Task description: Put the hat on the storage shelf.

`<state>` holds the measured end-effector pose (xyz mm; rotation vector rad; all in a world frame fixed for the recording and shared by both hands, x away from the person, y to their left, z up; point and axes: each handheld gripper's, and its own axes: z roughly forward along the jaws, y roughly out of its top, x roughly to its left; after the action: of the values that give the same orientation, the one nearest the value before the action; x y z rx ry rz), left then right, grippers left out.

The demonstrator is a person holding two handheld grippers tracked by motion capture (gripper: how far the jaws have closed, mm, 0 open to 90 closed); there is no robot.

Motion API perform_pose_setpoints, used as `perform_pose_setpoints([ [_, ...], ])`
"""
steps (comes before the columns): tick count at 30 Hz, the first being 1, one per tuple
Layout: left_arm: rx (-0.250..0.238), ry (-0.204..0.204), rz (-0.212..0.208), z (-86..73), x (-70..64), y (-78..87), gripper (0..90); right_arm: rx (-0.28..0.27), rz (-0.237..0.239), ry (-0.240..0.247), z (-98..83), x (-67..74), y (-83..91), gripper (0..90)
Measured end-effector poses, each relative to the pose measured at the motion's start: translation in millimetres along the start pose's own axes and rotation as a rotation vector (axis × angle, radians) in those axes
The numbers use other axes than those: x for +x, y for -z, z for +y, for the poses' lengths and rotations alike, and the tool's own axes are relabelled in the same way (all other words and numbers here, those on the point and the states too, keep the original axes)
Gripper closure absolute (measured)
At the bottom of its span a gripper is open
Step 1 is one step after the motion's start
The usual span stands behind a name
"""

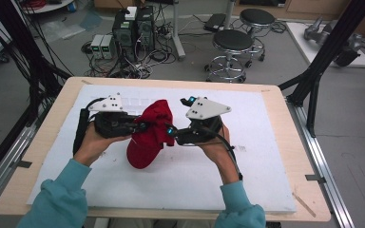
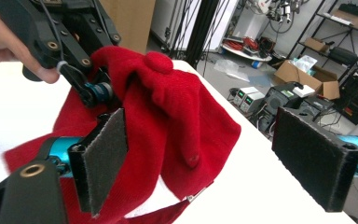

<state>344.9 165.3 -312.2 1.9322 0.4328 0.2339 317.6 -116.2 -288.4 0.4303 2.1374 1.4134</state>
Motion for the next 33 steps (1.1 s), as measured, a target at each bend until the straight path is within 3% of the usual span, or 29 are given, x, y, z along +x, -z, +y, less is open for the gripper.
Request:
perform_pose_setpoints([
  [7,-0.031,0.037,0.047,0.5,7.9,-5.3,85.5,-0.031,0.005,-0.037,-1.0,4.2,11.3,15.7],
  [16,-0.036,0.045,0.07,15.5,12.9,-14.5,85.5,-0.025,-0.014,-0.115,-17.1,17.6,23.2,15.7],
  [21,-0.057,0.076,0.08,18.0,16.8,-18.0,85.5,-0.035,-0.022,-0.142,-27.2,27.2,27.3,15.8],
  [33,-0.091,0.081,0.097,28.7,16.0,-20.3,85.5,-0.012,0.019,-0.199,-40.8,40.1,19.8,20.1],
])
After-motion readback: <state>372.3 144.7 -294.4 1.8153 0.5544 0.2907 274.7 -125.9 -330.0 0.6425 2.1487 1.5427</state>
